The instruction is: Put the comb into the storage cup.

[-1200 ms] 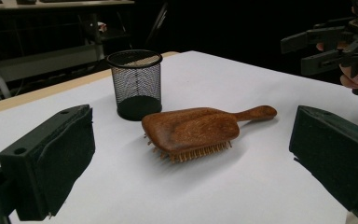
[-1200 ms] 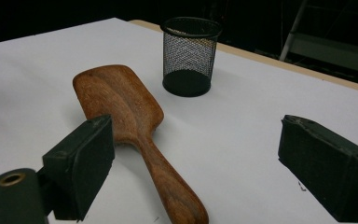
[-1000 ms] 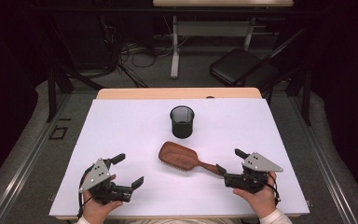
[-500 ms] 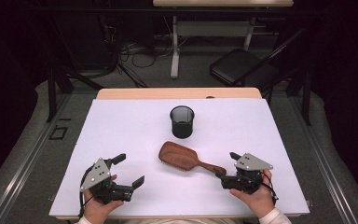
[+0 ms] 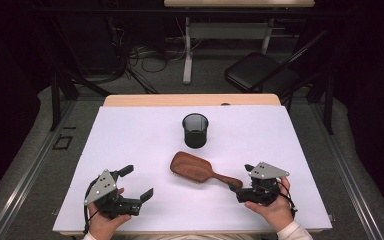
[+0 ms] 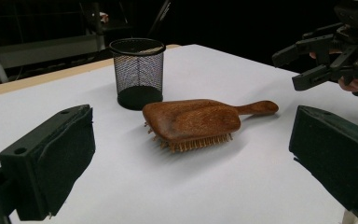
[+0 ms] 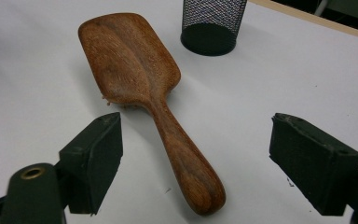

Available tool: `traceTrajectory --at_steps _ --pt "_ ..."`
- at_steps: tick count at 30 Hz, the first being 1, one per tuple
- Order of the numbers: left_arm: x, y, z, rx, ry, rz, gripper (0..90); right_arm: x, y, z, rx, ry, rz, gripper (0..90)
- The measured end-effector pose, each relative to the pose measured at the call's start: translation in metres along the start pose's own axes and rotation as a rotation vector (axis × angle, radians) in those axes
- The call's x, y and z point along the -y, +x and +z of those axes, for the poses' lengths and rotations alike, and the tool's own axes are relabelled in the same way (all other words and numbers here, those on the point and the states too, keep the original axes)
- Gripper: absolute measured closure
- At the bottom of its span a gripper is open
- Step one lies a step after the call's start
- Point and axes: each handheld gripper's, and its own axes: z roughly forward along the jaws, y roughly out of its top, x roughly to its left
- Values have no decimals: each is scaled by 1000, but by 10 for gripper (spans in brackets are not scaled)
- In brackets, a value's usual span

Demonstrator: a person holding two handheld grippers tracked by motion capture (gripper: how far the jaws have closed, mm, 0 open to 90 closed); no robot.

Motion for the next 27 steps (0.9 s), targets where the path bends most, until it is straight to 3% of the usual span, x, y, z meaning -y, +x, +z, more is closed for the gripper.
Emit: traceTrajectory --at_steps 3,7,18,27 --pt "1 -1 -1 -10 13 0 7 -4 2 -1 -12 9 -16 166" --pt "1 -1 -2 -19 9 -6 9 -7 1 2 -33 61 -42 167" --pt "2 -1 -4 -36 16 -9 10 -12 -6 4 -61 115 -36 170" --pt "3 -2 -4 -36 18 -8 10 -16 -2 10 -75 169 -73 200"
